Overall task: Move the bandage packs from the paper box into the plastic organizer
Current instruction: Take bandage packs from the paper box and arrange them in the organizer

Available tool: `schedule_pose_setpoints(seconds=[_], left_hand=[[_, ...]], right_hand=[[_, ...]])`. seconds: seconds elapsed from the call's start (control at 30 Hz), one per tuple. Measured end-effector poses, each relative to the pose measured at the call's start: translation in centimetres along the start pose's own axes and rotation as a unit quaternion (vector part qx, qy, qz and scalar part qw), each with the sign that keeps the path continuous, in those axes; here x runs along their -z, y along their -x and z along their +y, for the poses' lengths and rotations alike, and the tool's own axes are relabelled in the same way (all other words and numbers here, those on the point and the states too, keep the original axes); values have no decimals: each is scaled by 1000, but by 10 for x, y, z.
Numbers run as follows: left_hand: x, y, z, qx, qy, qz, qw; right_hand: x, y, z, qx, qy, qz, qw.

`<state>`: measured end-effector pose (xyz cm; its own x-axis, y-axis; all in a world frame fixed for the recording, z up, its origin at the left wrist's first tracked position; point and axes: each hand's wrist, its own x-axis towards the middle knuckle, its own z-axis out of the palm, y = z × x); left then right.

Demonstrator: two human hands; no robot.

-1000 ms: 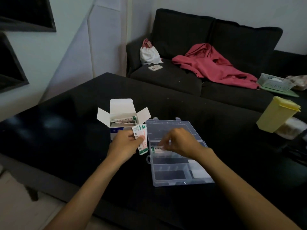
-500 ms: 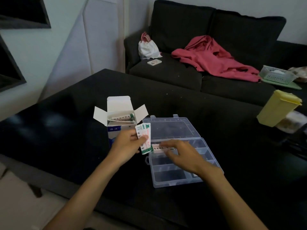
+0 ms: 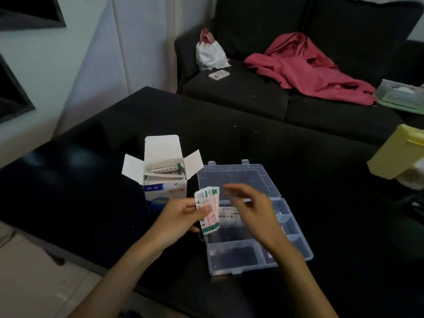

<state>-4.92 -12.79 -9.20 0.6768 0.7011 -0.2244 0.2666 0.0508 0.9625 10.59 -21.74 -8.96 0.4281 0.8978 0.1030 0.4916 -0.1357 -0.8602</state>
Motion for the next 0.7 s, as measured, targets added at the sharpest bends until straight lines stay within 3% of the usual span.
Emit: schedule_pose_setpoints(seconds=[0.07, 0.17, 0.33, 0.47, 0.7], left_hand=[[-1, -4, 3, -5, -10, -25, 1000], [-1, -12, 11, -5, 1, -55, 998], [0, -20, 18, -7, 22, -23, 999], [7, -23, 15, -3, -38, -23, 999], [20, -19, 5, -6, 7, -53, 999]], right_hand=[[0, -8, -14, -55, -117, -29, 991], [-3, -12, -19, -94, -197, -53, 975], [-2, -16, -5, -167, -204, 1, 965], [-8, -16, -10, -222, -258, 29, 940], [2, -10, -13, -250, -360, -55, 897]])
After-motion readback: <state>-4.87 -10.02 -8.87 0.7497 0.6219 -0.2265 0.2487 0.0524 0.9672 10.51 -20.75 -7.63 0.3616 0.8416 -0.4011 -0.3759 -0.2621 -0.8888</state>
